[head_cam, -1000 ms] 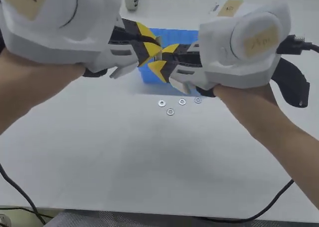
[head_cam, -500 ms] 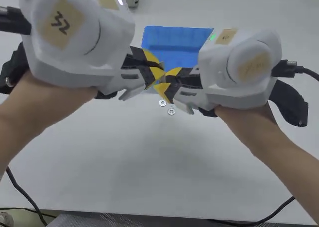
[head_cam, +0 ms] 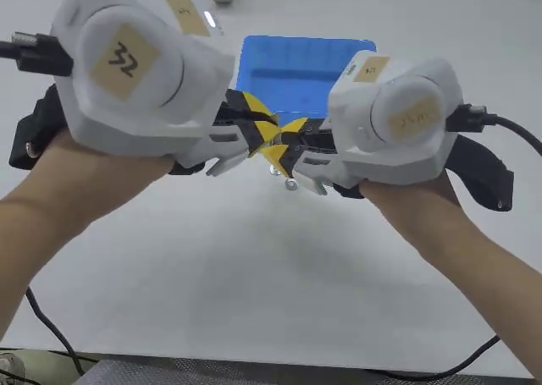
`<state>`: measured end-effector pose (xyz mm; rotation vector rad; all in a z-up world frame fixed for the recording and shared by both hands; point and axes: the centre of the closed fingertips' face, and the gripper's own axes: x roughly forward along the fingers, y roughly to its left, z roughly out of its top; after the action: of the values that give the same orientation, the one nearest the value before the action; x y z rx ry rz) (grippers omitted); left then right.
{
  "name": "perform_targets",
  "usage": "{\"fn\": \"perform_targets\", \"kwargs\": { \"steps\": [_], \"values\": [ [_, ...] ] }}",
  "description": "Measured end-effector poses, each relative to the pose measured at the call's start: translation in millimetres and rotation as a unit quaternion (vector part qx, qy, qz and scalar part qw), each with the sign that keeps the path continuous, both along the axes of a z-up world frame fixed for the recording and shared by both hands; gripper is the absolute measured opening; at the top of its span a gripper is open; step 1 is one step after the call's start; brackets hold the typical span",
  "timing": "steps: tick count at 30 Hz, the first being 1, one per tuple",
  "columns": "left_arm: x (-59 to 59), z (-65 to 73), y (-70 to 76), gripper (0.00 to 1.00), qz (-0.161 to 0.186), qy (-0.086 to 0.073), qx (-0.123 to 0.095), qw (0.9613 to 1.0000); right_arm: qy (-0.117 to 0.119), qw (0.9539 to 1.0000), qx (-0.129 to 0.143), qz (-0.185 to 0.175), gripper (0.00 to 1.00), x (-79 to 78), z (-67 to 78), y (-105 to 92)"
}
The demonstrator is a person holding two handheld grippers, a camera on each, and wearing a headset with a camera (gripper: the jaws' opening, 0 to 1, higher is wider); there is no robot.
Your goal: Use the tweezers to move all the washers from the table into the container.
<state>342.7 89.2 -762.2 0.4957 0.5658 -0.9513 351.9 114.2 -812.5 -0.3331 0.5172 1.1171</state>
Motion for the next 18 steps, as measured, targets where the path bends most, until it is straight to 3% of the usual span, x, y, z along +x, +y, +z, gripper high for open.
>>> {"fn": "perform_targets", "kwargs": {
  "steps": [5,11,18],
  "values": [
    [-2.1,-3.5,2.1,0.0,0.001,0.004,0.007,1.0,0.003,1.0,-0.005,0.004,0.07,0.0,-4.9,2.8],
    [-4.3,-2.7,3.3,0.0,0.001,0.007,0.003,1.0,0.017,0.9998,0.006,-0.001,0.08,-1.4,-3.9,2.2],
    [-3.9,-1.9,1.3,0.0,0.001,0.012,0.001,0.9999,0.018,0.9998,0.004,0.0,0.07,-4.2,-1.9,1.4]
  ]
}}
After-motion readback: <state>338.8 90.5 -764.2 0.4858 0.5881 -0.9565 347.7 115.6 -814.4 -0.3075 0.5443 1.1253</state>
